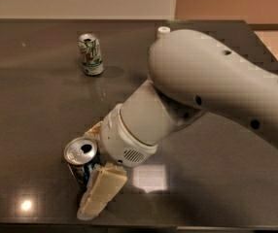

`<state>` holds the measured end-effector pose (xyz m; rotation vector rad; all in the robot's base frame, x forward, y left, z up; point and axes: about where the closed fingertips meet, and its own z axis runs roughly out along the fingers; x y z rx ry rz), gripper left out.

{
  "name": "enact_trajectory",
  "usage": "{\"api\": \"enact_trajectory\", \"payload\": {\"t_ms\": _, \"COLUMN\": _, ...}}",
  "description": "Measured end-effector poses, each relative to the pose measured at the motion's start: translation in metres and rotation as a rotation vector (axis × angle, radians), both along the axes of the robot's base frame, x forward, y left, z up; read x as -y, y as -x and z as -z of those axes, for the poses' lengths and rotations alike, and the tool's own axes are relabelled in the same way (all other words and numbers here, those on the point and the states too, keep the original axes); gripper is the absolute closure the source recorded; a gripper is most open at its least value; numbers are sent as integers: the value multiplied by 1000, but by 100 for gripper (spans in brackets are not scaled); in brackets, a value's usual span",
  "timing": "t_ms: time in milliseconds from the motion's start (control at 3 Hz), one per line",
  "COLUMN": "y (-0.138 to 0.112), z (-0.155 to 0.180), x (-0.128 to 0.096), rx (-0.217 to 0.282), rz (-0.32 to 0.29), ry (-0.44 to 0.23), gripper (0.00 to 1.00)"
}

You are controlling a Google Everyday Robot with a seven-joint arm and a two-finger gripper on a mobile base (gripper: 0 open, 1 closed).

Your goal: Pick redbull can

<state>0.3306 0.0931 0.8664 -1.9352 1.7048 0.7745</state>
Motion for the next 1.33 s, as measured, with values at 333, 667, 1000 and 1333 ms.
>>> {"api": "enact_trajectory", "payload": {"t_ms": 333, "y": 1, "z": -2, "x": 4, "rx": -16, "rz": -14, "ry": -23, "gripper": 41}}
{"api": "enact_trajectory", "payload": {"t_ms": 667, "y": 3, "z": -7, "x": 4, "rx": -36, "rz": -32, "ry": -49, "gripper": 64}}
{"api": "enact_trajectory", "payload": {"t_ms": 1000, "y": 5, "z": -15, "x": 1, "rx": -49, "rz": -58, "ry": -71, "gripper": 87}}
{"api": "enact_trajectory", "payload": {"t_ms": 1333, "y": 10, "z": -34, "x": -3, "rx": -45, "rz": -93, "ry": -87, "gripper": 100}}
